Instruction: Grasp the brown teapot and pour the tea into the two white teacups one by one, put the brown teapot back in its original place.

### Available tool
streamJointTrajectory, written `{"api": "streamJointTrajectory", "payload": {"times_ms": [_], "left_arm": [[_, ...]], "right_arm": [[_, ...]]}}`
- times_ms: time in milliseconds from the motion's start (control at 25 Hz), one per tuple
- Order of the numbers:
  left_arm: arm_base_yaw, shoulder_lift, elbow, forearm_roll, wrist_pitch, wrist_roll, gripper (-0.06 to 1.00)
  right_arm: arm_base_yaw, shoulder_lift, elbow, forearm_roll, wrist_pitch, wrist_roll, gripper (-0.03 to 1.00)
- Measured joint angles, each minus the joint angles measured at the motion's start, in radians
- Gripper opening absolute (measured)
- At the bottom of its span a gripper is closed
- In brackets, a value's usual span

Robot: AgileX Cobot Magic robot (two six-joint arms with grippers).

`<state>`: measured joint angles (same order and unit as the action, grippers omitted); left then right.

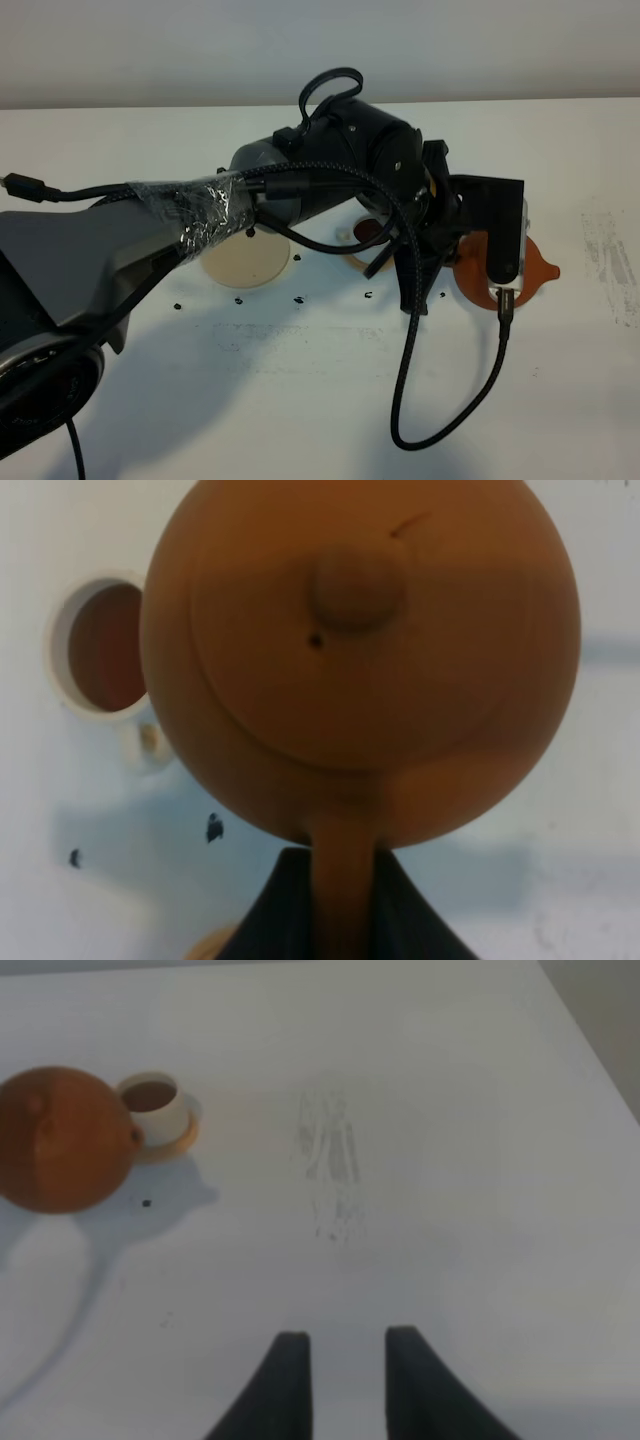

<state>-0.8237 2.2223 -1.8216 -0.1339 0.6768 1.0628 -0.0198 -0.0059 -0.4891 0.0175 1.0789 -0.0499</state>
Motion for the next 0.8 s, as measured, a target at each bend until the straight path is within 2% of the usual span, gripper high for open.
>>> {"api": "streamJointTrajectory", "payload": {"times_ms": [400, 800], "left_arm": [[-0.001, 0.039, 0.033, -0.027, -0.064, 0.0, 0.08], [0.003, 0.102, 0.037, -0.045, -0.087, 0.0, 0.08]], "right_arm": [[0.0, 0.0, 0.0, 0.0, 0.0, 0.0, 0.21], [0.0, 0.0, 0.0, 0.0, 0.0, 0.0, 0.21]]}}
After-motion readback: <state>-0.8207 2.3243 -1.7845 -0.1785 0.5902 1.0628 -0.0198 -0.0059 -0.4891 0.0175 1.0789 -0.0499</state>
